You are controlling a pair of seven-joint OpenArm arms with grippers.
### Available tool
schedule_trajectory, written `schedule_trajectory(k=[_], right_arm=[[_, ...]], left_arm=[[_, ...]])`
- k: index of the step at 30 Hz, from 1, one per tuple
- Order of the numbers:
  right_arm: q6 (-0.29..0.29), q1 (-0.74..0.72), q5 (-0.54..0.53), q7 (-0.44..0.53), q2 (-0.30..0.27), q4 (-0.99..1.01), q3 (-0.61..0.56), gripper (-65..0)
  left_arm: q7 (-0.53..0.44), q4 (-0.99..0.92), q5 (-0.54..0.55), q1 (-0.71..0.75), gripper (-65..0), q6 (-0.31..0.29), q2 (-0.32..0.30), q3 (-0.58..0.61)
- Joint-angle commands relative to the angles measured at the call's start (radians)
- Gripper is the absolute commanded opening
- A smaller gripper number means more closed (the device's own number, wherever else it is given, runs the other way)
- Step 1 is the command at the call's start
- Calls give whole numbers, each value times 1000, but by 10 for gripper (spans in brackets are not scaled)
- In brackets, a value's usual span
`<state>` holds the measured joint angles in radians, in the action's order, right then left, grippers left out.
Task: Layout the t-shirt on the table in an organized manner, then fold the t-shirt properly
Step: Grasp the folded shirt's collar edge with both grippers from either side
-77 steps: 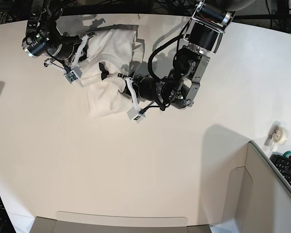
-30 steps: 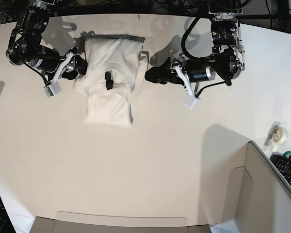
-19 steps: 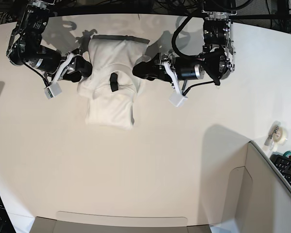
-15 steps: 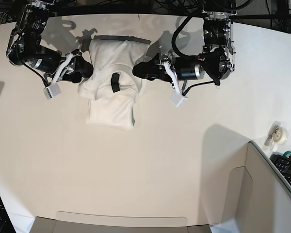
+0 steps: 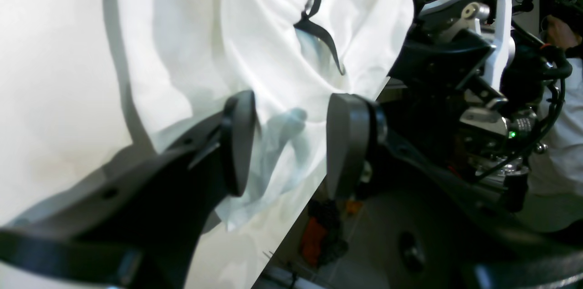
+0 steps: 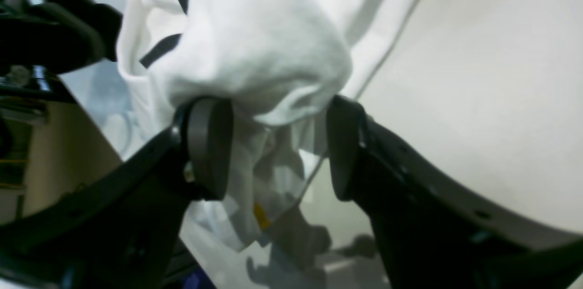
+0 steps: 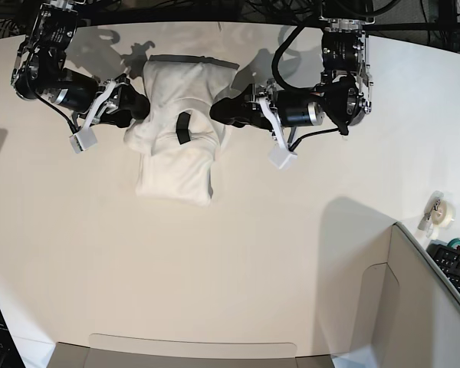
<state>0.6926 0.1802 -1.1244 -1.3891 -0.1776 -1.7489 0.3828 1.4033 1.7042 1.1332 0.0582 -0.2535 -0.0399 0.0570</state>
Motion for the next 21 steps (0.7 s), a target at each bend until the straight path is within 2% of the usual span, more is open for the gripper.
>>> schedule_trajectory(k=[1,8,10,13,15,21], right_arm=[[6,-11,-39,17,-12,-13,5,-316],[6,-8,-59,17,-12,-13,3,-308],[6,-5,-82,17,-12,-12,2,-262],[6,3,-110,17,-12,-12,8,-158],[6,3,-113,17,-12,-12,8,-119],[6,6,-118,17,-1,-10,5,-110]], left_arm=[[-7,15,24,-14,-390,4,-1,-1],[-7,15,24,-14,-390,6,-19,1],[-7,15,24,-14,-390,6,-22,-1],[-7,15,24,-14,-390,6,-22,-6],[-7,15,24,-14,-390,6,-22,-6],[-7,15,24,-14,-390,6,-22,-1]])
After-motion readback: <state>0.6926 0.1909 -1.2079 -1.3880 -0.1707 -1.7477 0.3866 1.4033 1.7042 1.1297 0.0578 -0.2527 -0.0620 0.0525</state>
